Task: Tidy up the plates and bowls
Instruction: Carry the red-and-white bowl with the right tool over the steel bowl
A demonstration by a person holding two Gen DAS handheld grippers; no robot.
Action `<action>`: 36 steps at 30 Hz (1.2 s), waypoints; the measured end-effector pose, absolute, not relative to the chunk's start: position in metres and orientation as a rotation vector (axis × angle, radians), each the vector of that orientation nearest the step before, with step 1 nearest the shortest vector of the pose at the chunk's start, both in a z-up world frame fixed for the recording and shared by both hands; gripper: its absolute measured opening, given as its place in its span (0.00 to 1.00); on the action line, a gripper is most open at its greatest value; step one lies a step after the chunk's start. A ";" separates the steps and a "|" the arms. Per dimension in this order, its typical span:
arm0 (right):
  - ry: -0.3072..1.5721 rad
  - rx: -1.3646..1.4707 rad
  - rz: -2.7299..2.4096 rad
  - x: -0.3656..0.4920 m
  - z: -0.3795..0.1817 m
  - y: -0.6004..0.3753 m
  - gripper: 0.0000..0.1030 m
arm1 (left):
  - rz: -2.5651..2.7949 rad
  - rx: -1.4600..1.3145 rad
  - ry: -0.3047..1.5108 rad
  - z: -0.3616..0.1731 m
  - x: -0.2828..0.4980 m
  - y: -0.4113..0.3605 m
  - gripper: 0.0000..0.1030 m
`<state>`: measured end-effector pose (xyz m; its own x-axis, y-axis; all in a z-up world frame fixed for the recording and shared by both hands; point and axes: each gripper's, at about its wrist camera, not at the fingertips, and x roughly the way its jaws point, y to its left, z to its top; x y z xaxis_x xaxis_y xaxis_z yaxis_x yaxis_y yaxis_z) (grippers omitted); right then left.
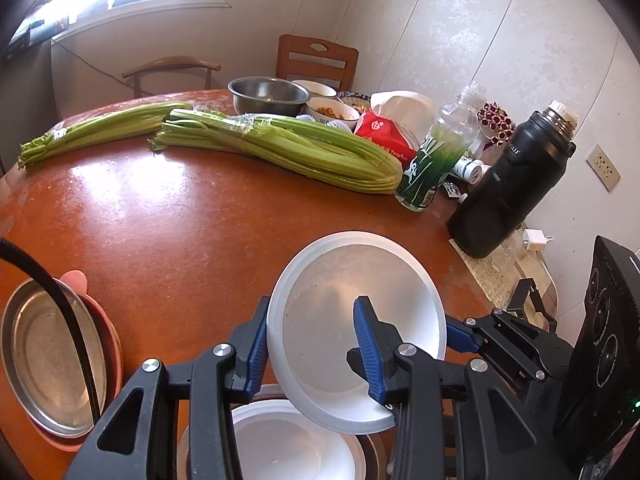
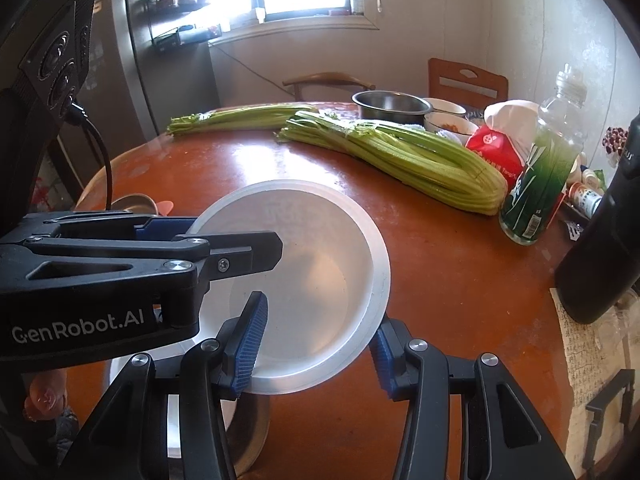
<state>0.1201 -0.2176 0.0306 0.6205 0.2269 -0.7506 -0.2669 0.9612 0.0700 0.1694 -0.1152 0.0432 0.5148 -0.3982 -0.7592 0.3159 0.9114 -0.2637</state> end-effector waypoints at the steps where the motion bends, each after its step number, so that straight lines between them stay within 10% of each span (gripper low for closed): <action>1: 0.852 -0.051 0.285 0.117 0.032 -0.217 0.50 | -0.430 -0.096 0.931 0.046 0.166 -0.114 0.38; 36: 0.816 -0.107 0.363 0.074 0.049 -0.174 0.50 | -0.377 -0.118 0.891 0.056 0.109 -0.070 0.39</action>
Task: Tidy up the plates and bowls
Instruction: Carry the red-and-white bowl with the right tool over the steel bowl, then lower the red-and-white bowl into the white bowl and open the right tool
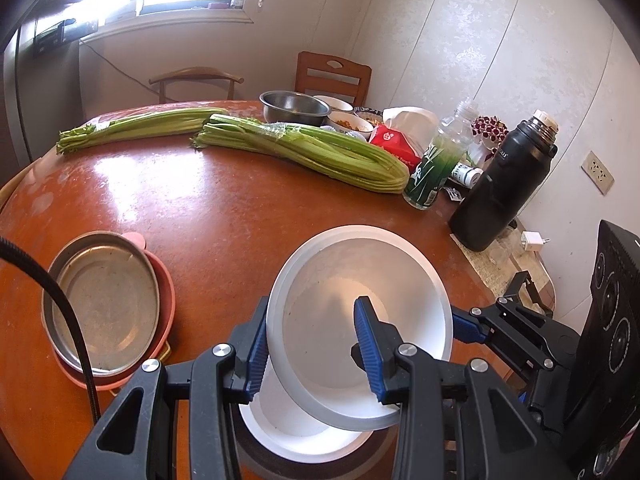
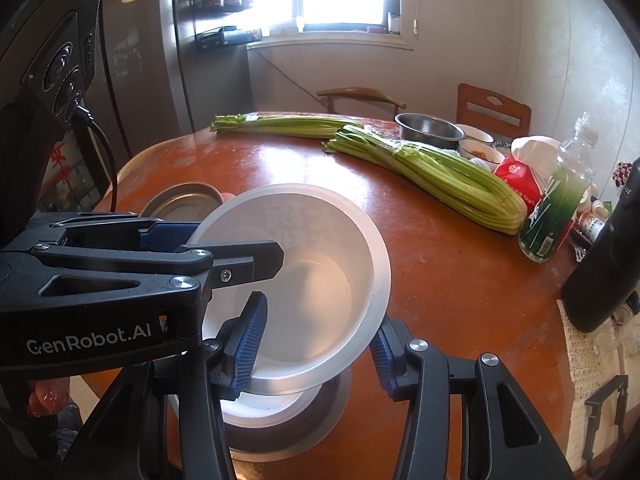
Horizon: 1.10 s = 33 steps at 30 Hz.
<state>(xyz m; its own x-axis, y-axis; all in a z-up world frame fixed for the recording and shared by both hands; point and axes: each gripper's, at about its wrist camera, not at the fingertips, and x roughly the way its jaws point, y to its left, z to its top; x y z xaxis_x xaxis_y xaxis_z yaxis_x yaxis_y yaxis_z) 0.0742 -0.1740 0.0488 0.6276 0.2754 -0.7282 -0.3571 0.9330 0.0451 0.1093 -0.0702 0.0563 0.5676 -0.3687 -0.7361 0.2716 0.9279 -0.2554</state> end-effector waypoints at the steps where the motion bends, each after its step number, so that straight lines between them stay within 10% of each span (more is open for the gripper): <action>1: 0.816 -0.109 0.363 0.072 0.048 -0.173 0.50 | -0.376 -0.119 0.893 0.056 0.108 -0.069 0.39; 33: 0.848 -0.131 0.401 0.046 0.030 -0.161 0.50 | -0.333 -0.124 0.932 0.029 0.077 -0.061 0.39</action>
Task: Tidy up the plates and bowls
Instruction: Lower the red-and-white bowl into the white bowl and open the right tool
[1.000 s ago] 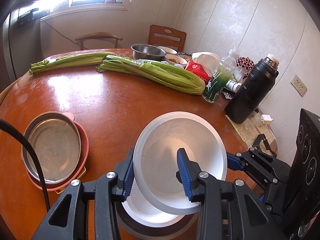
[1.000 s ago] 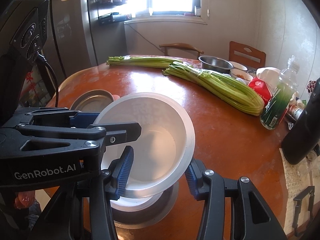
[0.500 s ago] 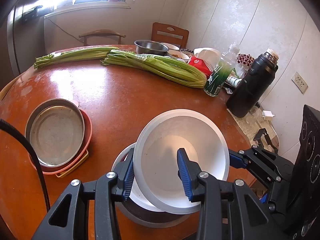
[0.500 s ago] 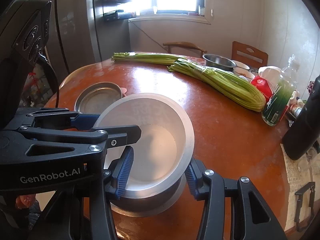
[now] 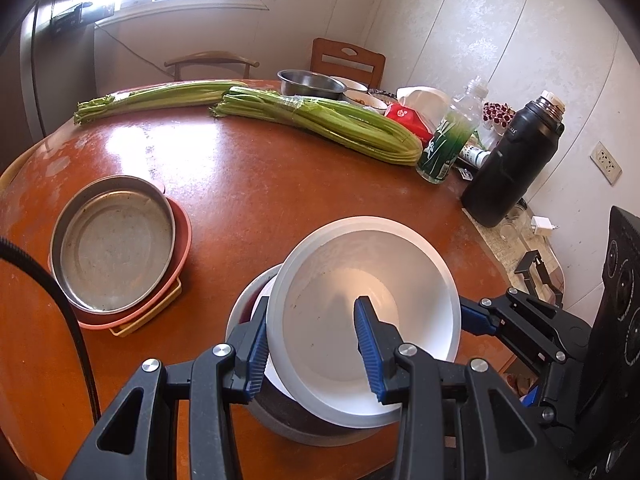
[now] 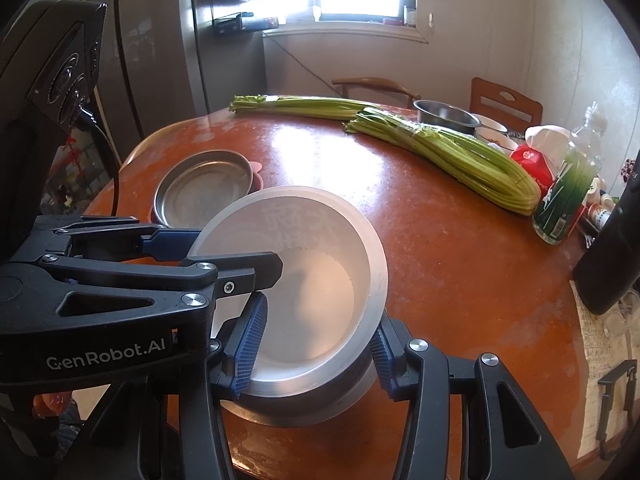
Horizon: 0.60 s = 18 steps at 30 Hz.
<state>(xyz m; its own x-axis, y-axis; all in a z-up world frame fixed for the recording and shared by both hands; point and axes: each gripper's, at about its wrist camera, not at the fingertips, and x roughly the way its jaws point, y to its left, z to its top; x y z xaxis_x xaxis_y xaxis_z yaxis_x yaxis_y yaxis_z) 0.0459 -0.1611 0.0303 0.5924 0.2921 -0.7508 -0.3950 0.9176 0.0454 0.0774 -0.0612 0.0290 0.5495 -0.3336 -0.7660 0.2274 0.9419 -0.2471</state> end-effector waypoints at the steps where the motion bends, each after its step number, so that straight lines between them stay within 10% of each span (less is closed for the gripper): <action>1: 0.850 -0.131 0.402 0.046 0.030 -0.161 0.50 | -0.332 -0.125 0.934 0.028 0.077 -0.061 0.39; 18: 0.878 -0.134 0.415 0.048 0.018 -0.158 0.50 | -0.321 -0.119 0.958 0.016 0.079 -0.062 0.39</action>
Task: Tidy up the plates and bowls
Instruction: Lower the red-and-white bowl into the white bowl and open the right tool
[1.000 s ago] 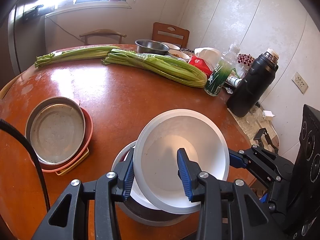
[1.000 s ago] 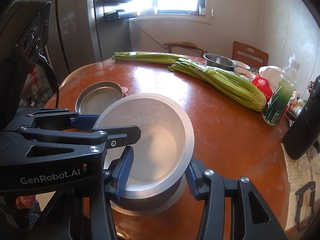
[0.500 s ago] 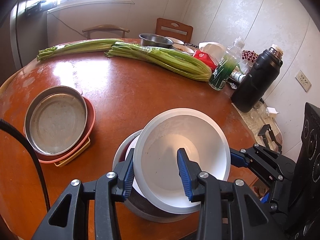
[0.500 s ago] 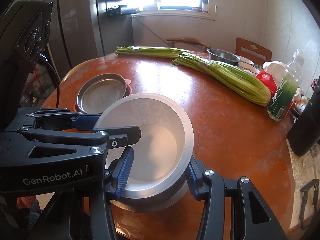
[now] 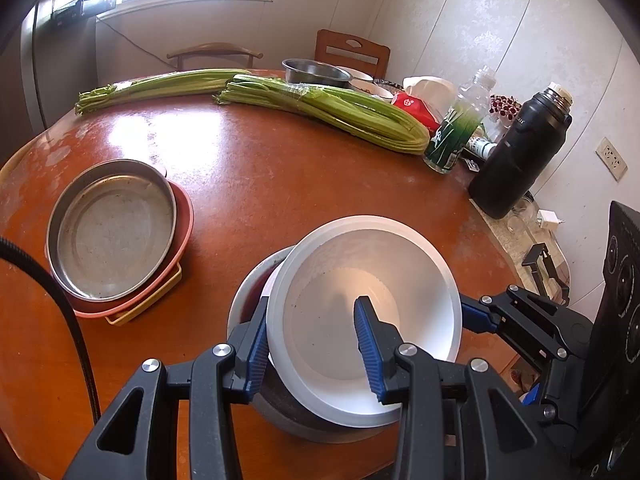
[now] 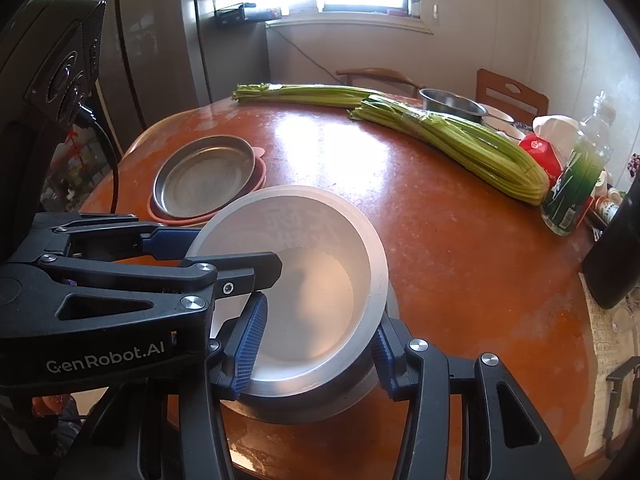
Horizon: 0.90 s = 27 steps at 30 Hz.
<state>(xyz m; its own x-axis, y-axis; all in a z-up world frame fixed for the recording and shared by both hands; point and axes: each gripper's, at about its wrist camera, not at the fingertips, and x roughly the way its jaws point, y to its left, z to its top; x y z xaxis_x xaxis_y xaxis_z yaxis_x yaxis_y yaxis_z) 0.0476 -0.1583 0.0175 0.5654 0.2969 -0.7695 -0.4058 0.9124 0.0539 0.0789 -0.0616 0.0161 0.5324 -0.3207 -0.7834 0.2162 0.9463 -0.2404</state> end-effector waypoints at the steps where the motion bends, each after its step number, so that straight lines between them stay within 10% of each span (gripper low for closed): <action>1: 0.879 -0.136 0.415 0.047 0.017 -0.158 0.50 | -0.321 -0.119 0.958 0.015 0.079 -0.061 0.39; 27: 0.881 -0.175 0.402 0.047 0.011 -0.157 0.50 | -0.302 -0.099 0.968 0.009 0.075 -0.060 0.39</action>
<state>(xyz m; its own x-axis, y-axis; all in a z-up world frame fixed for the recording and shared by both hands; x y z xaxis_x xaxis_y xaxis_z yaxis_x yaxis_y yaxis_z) 0.0474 -0.1573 0.0111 0.5674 0.2690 -0.7783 -0.4115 0.9113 0.0149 0.0750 -0.0604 0.0095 0.5285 -0.2966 -0.7954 0.2085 0.9536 -0.2171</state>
